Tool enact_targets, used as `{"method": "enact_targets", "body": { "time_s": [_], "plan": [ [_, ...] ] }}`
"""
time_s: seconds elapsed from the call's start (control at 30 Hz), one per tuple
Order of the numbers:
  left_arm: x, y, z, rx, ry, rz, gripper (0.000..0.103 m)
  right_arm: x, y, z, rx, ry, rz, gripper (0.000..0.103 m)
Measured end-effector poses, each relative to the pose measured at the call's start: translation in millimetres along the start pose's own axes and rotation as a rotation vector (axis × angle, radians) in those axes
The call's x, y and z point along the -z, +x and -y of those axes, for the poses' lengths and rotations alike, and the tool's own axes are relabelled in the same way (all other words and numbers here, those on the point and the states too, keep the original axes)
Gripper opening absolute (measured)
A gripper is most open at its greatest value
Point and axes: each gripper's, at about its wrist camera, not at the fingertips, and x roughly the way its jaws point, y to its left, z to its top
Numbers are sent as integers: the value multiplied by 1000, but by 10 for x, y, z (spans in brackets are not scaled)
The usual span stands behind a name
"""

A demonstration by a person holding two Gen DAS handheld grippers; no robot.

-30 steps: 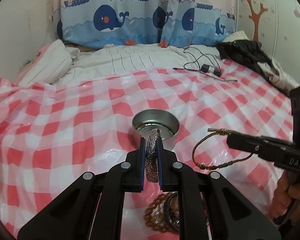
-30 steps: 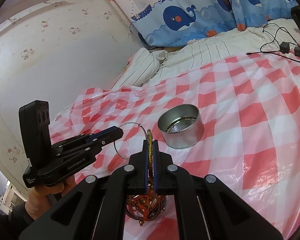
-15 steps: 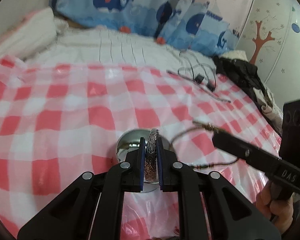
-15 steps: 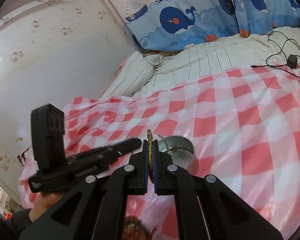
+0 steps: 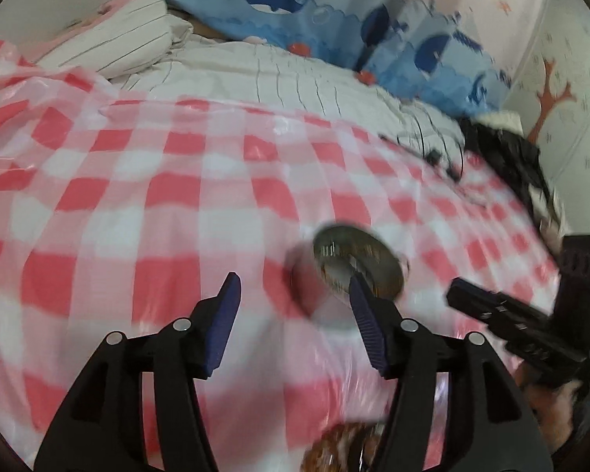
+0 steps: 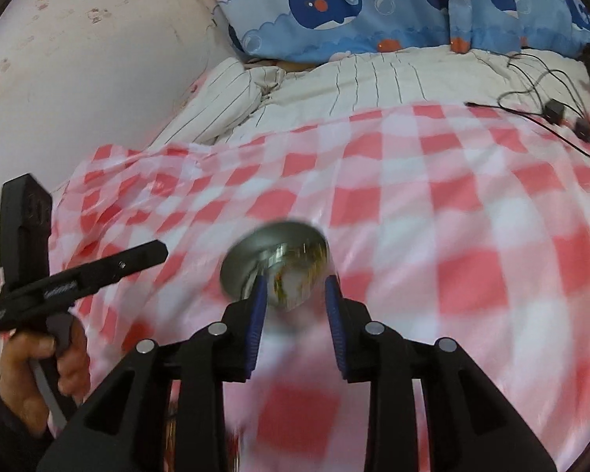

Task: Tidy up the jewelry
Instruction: 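Open the left tool over the tin dropping the bangle while the right drops the gold bracelet in, then grasp a red string bracelet from the pile with the left tool while the right reaches in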

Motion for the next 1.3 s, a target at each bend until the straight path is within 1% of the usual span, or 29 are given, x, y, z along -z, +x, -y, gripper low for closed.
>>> {"method": "enact_targets", "body": {
  "time_s": [0.07,0.17,0.27,0.37,0.43,0.5,0.53,0.6,0.63,0.67,0.73,0.8,0.87,0.97,1.03,1.1,1.17,1.23,1.3],
  "plan": [
    [192,-59,123,-17,65,-31,57,206,-138,22,-16,27,-19,33],
    [474,-186,282,-1,130,-61,57,527,-308,1,-43,47,-50,35],
    [705,-273,445,-2,201,-78,57,736,-386,-44,-63,68,-68,37],
    [812,-261,581,10,251,-97,57,796,-369,-91,-60,73,-71,41],
    [873,-245,652,-4,286,-102,57,814,-337,-125,-51,61,-80,42],
    [921,-230,709,-19,330,-105,57,831,-312,-161,-43,46,-85,48],
    [936,-229,717,-24,345,-104,57,838,-304,-172,-41,41,-87,49],
    [907,-238,663,-11,323,-108,57,847,-273,-185,-56,36,-104,49],
    [867,-262,597,-13,296,-101,57,853,-266,-203,-80,32,-111,49],
    [834,-276,547,-18,277,-94,57,858,-258,-242,-102,17,-120,49],
    [741,-337,379,-39,215,-68,57,871,-223,-334,-113,-26,-141,49],
    [687,-388,232,-53,166,-51,57,916,-157,-404,-113,-56,-166,44],
    [669,-421,144,-62,143,-45,57,948,-111,-424,-115,-62,-179,38],
    [663,-451,129,-58,150,-41,57,973,-75,-442,-117,-63,-187,34],
    [666,-463,147,-47,159,-41,57,983,-54,-415,-131,-42,-188,30],
    [663,-476,170,-49,171,-36,57,982,-30,-380,-153,-13,-187,14],
    [662,-478,167,-50,170,-37,58,962,-50,-360,-186,12,-174,6],
    [662,-489,173,-55,162,-36,58,921,-121,-365,-207,16,-147,6],
    [658,-499,163,-56,157,-34,59,863,-227,-342,-241,35,-102,5]
  ]
}}
